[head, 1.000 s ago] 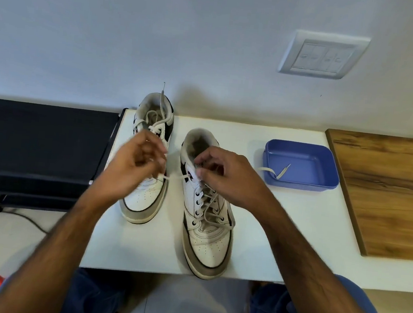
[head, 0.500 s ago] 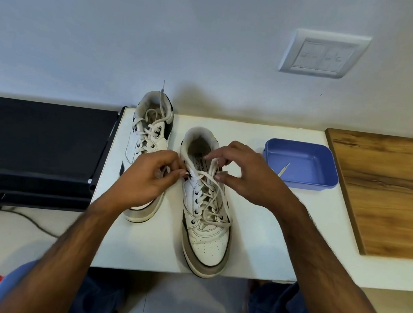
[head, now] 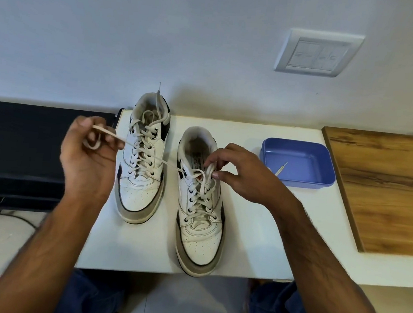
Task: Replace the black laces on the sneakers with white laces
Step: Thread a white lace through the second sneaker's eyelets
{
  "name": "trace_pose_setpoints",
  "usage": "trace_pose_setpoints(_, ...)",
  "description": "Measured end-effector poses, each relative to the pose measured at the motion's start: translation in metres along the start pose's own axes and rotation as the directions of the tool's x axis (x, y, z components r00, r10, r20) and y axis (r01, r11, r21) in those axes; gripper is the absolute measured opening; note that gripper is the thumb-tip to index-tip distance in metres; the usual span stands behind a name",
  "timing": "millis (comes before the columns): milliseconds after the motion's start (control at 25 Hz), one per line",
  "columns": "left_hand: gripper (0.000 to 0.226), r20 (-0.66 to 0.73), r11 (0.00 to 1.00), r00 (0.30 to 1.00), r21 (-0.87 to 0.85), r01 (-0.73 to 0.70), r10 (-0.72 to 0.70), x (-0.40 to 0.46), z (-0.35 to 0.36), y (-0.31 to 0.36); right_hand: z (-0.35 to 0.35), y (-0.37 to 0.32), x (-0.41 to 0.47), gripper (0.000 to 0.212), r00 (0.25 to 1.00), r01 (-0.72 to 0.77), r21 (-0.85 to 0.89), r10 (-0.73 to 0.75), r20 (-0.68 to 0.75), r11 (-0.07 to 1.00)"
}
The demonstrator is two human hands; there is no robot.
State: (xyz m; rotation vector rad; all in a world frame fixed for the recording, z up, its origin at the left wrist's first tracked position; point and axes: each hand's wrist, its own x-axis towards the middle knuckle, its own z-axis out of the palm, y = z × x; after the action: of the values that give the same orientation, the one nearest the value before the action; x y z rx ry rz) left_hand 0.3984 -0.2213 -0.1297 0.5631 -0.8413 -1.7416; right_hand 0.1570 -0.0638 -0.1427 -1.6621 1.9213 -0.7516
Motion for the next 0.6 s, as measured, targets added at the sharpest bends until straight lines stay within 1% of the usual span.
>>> trace_pose_setpoints(80, 0.032, 0.098, 1.000, 0.995, 0.023, 0.009, -0.012, -0.002, 0.003, -0.003, 0.000, -0.001, 0.000, 0.026, 1.000, 0.002, 0.017, -0.002, 0.001, 1.000)
trace_pose_setpoints(120, 0.033, 0.152, 0.996, 0.986, 0.072, 0.052, -0.062, -0.003, 0.007, -0.007, 0.000, -0.002, 0.000, 0.026, 1.000, 0.005, 0.028, -0.005, -0.001, 1.000)
trace_pose_setpoints(160, 0.033, 0.197, 0.979, 0.970, 0.173, 0.110, -0.144, -0.005, 0.013, -0.010, 0.000, -0.002, 0.000, 0.026, 1.000, 0.009, 0.038, -0.008, -0.004, 0.999)
trace_pose_setpoints(200, 0.031, 0.213, 0.927, 0.948, 0.340, 0.156, -0.238, -0.007, 0.018, -0.014, 0.000, -0.002, 0.000, 0.026, 1.000, 0.011, 0.046, -0.011, -0.004, 0.999)
trace_pose_setpoints(240, 0.031, 0.212, 0.816, 0.924, 0.557, 0.153, -0.318, -0.009, 0.021, -0.019, -0.001, -0.002, 0.000, 0.025, 1.000, 0.011, 0.054, -0.011, -0.003, 0.998)
trace_pose_setpoints(280, 0.033, 0.235, 0.645, 0.898, 0.761, 0.068, -0.371, -0.013, 0.022, -0.025, -0.001, -0.003, 0.000, 0.025, 1.000, 0.010, 0.060, -0.010, 0.000, 0.998)
trace_pose_setpoints(320, 0.033, 0.288, 0.451, 0.871, 0.888, -0.087, -0.398, -0.017, 0.019, -0.032, 0.000, -0.003, 0.001, 0.024, 1.000, 0.010, 0.061, -0.010, 0.006, 0.998)
trace_pose_setpoints(360, 0.033, 0.350, 0.271, 0.848, 0.928, -0.256, -0.398, -0.022, 0.018, -0.038, 0.000, -0.003, 0.001, 0.024, 1.000, 0.010, 0.055, -0.011, 0.010, 0.998)
trace_pose_setpoints(400, 0.033, 0.399, 0.129, 0.833, 0.916, -0.379, -0.382, -0.024, 0.017, -0.041, 0.001, -0.002, 0.001, 0.024, 1.000, 0.013, 0.047, -0.014, 0.011, 0.999)
trace_pose_setpoints(440, 0.034, 0.432, 0.047, 0.824, 0.893, -0.447, -0.366, -0.023, 0.016, -0.043, 0.001, -0.002, 0.001, 0.024, 1.000, 0.015, 0.041, -0.015, 0.010, 0.999)
trace_pose_setpoints(480, 0.035, 0.457, 0.019, 0.809, 0.874, -0.485, -0.369, -0.021, 0.016, -0.043, 0.001, -0.002, 0.001, 0.024, 1.000, 0.016, 0.041, -0.016, 0.009, 0.999)
trace_pose_setpoints(520, 0.036, 0.482, 0.036, 0.781, 0.859, -0.511, -0.397, -0.018, 0.015, -0.044, 0.001, -0.001, 0.001, 0.024, 1.000, 0.016, 0.040, -0.016, 0.009, 0.999)
trace_pose_setpoints(560, 0.037, 0.514, 0.111, 0.750, 0.848, -0.519, -0.416, -0.015, 0.014, -0.044, 0.001, 0.000, 0.002, 0.024, 1.000, 0.015, 0.039, -0.016, 0.009, 0.999)
trace_pose_setpoints(600, 0.037, 0.536, 0.241, 0.736, 0.844, -0.480, -0.414, -0.013, 0.012, -0.044, 0.001, 0.000, 0.002, 0.024, 1.000, 0.014, 0.036, -0.014, 0.008, 0.999)
